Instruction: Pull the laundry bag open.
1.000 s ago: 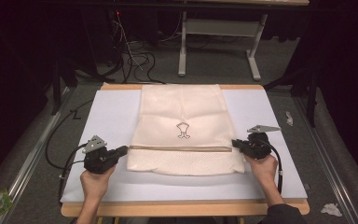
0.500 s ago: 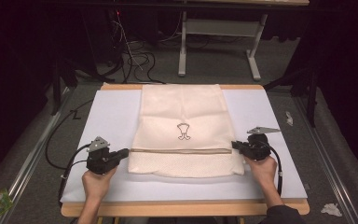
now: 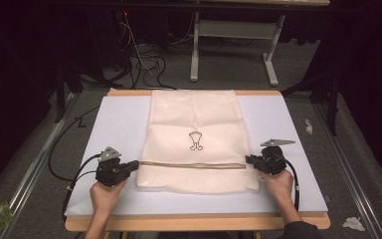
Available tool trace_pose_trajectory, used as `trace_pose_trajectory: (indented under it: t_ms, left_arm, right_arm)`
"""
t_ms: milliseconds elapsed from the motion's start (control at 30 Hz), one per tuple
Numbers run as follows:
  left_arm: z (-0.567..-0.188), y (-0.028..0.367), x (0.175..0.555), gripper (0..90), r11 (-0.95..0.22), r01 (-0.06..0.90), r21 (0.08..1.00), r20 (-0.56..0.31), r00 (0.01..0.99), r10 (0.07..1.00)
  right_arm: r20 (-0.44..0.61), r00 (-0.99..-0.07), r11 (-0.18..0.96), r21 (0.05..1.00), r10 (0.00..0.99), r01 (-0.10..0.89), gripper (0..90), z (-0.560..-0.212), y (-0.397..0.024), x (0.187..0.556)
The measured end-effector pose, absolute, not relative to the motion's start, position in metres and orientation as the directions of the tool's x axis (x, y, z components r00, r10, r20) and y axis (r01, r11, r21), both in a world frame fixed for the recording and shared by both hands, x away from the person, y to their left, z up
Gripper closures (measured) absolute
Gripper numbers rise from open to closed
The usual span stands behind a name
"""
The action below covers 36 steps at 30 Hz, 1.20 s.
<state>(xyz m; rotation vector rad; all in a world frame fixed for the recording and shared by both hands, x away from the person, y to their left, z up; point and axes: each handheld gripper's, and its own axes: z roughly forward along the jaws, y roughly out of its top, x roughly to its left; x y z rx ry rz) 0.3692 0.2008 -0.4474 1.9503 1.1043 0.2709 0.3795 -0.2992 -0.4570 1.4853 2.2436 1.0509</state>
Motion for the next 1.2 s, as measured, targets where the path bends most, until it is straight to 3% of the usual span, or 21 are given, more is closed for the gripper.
trace_pose_trajectory:
  t_ms: [367,700,933,1200]
  left_arm:
    - [-0.450,0.199,0.370,85.7,-0.259,0.599,0.758,-0.208,0.598,0.774]
    - [-0.448,0.198,0.369,82.3,-0.255,0.581,0.773,-0.198,0.603,0.773]
    - [-0.439,0.202,0.365,63.9,-0.228,0.526,0.819,-0.155,0.586,0.795]
    - [-0.432,0.205,0.365,55.6,-0.211,0.498,0.841,-0.135,0.571,0.810]
  right_arm:
    - [0.170,-0.450,0.226,0.681,0.877,0.696,83.9,-0.462,-0.298,0.374]
    - [0.137,-0.442,0.223,0.711,0.886,0.667,70.7,-0.455,-0.299,0.370]
    - [0.133,-0.413,0.183,0.747,0.901,0.639,62.2,-0.442,-0.309,0.364]
    - [0.143,-0.378,0.126,0.787,0.914,0.604,60.3,-0.429,-0.331,0.356]
